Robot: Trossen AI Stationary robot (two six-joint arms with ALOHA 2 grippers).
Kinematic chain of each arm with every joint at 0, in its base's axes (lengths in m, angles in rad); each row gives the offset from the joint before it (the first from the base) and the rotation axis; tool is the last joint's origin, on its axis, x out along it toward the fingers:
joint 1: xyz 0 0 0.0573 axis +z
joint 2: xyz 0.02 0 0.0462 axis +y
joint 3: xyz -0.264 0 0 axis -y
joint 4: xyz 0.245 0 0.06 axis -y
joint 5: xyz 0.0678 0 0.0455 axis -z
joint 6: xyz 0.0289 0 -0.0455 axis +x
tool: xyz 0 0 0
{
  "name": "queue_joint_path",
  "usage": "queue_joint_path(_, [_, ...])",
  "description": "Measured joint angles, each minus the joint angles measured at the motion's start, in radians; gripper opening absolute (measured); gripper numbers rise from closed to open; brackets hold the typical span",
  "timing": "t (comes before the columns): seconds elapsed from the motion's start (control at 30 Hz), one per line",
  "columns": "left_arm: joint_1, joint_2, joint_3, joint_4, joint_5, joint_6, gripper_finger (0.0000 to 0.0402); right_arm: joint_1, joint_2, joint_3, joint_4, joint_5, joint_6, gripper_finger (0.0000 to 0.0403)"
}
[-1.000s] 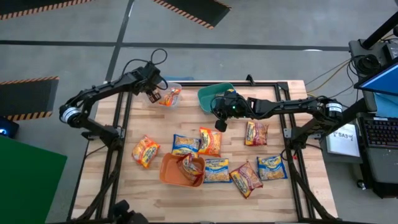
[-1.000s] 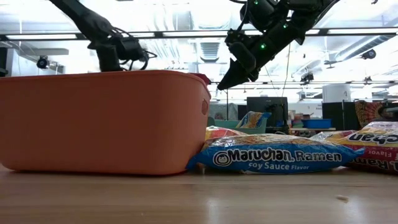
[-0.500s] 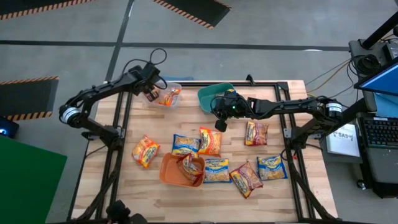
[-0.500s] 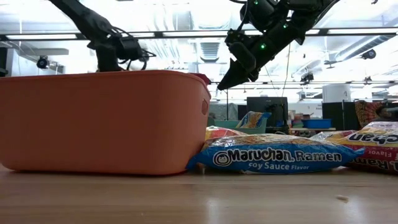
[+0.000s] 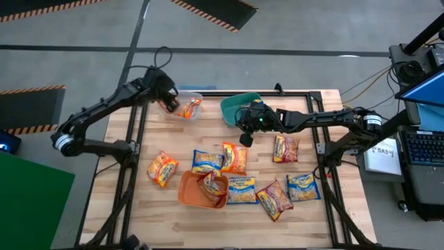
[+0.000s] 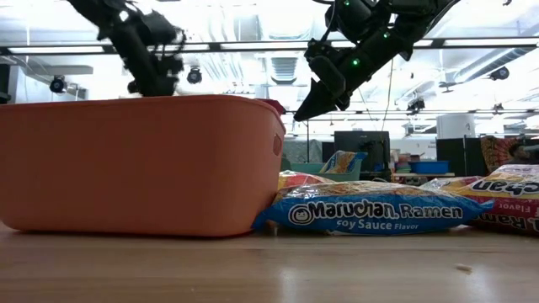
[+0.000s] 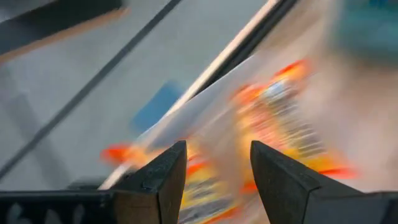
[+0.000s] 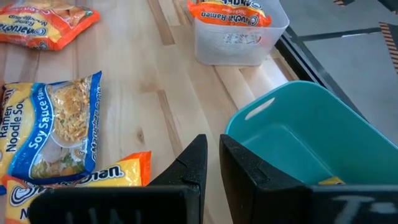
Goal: Sort Maruchan noodles
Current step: Adjust the orange noodle pack
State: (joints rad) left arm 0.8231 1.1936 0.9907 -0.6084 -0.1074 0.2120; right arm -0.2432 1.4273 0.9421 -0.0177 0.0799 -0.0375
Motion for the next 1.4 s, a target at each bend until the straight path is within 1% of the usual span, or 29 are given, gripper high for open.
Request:
queue_joint_path(0.07, [-0.005,-0.045,-0.011,0.066,0.133,-0.004,0.0162,0.000,0.000,0.000,0.000,0.000,0.000,0.0033])
queue_joint_path(0.13, [-0.007,-0.099,-0.046,0.184,0.273,-0.005,0.0162,0.000,0.000,0.000,0.000,0.000,-0.005,0.0033])
queue_joint_path(0.2, [-0.006,-0.154,-0.112,0.376,0.434,0.013,0.0162,0.000,0.000,0.000,0.000,0.000,-0.008,0.0033])
queue_joint_path(0.27, [0.006,-0.201,-0.213,0.631,0.568,0.033,0.0162,0.000,0.000,-0.001,0.000,0.000,-0.008,0.0033])
queue_joint_path(0.3, [0.014,-0.213,-0.268,0.787,0.599,0.018,0.0162,0.000,0.000,-0.001,0.000,0.000,-0.008,0.0033])
queue_joint_path(0.4, [0.045,-0.206,-0.411,1.243,0.604,-0.108,0.0159,0.000,0.000,-0.001,0.000,0.000,-0.003,0.0033])
queue_joint_path(0.47, [0.067,-0.179,-0.475,1.488,0.601,-0.216,0.0154,0.000,0.000,-0.001,0.000,0.000,0.001,0.0033])
queue_joint_path(0.53, [0.072,-0.149,-0.519,1.675,0.585,-0.320,0.0148,0.000,0.000,-0.002,0.001,0.000,0.002,0.0033])
queue_joint_path(0.6, [0.072,-0.132,-0.547,1.775,0.590,-0.389,0.0139,0.000,0.000,-0.005,0.000,-0.001,0.013,0.0033])
queue_joint_path(0.67, [0.070,-0.129,-0.558,1.796,0.614,-0.429,0.0129,0.000,0.000,-0.009,0.000,-0.002,0.029,0.0033])
queue_joint_path(0.77, [0.068,-0.138,-0.572,1.788,0.683,-0.493,0.0114,0.000,0.000,-0.011,-0.028,-0.018,0.073,0.0033])
queue_joint_path(0.9, [0.068,-0.176,-0.594,1.744,0.767,-0.568,0.0094,0.005,0.000,-0.012,-0.085,-0.106,0.131,0.0033])
queue_joint_path(1.07, [0.061,-0.255,-0.631,1.599,0.837,-0.611,0.0077,0.032,0.000,-0.012,-0.131,-0.240,0.172,0.0033])
queue_joint_path(1.13, [0.051,-0.286,-0.662,1.556,0.840,-0.620,0.0075,0.046,0.001,-0.014,-0.146,-0.285,0.188,0.0033])
queue_joint_path(1.2, [0.034,-0.310,-0.701,1.540,0.839,-0.631,0.0075,0.065,0.004,-0.014,-0.168,-0.298,0.202,0.0033])
queue_joint_path(1.4, [-0.083,-0.358,-0.815,1.545,0.742,-0.656,0.0075,0.117,0.053,-0.016,-0.182,-0.298,0.204,0.0033])
